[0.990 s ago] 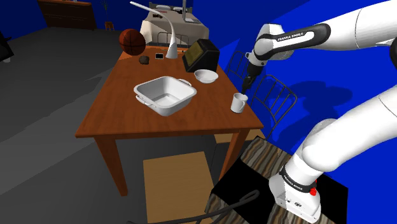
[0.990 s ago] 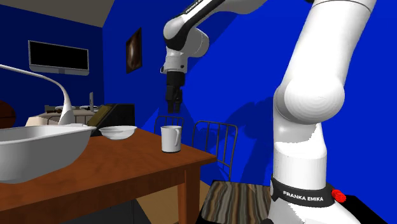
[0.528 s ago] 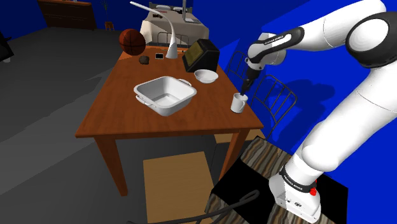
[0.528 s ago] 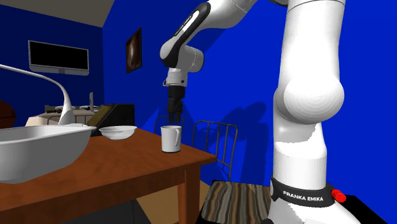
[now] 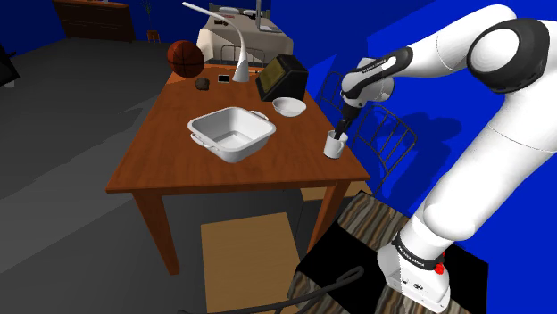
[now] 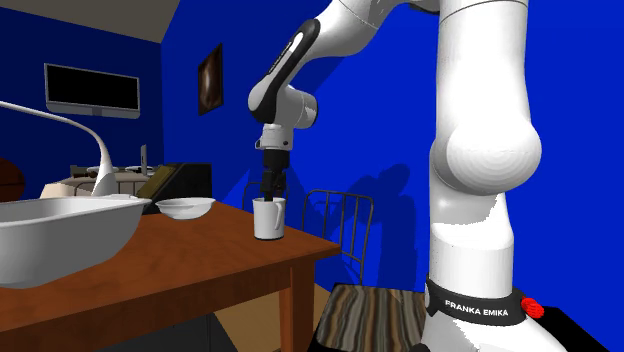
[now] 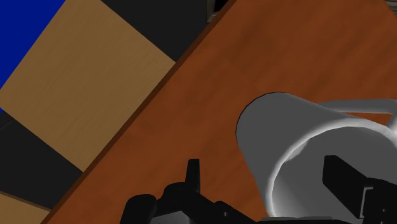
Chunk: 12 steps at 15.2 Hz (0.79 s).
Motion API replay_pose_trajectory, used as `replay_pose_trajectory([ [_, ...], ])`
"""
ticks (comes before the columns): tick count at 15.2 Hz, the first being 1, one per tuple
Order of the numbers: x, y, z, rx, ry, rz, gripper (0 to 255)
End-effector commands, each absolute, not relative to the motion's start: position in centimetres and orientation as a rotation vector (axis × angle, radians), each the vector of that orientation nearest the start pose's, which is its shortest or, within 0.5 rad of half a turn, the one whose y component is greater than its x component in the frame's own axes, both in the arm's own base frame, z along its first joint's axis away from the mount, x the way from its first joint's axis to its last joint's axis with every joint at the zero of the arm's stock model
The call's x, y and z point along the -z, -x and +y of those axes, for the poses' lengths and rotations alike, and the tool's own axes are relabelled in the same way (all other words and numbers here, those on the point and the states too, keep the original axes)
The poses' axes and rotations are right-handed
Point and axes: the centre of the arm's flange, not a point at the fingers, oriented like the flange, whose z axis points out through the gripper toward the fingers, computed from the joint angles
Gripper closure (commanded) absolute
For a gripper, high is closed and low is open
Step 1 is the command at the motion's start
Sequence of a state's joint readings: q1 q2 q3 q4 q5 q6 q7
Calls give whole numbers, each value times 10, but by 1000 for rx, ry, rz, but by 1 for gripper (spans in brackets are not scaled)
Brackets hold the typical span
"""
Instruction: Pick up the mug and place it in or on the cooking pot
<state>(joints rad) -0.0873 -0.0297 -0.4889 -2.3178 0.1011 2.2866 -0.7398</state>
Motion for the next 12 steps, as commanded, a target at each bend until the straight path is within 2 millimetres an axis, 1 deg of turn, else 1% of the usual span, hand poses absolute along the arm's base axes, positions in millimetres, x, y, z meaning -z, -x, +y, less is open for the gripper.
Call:
replay_pose_trajectory([
  [1,-349,-425,-274,79,3063,-149,0],
  [7,-349,-425,-274,79,3063,-149,0],
  [8,-349,-425,-274,79,3063,-149,255],
  [12,-349,-425,-274,79,3063,-149,255],
])
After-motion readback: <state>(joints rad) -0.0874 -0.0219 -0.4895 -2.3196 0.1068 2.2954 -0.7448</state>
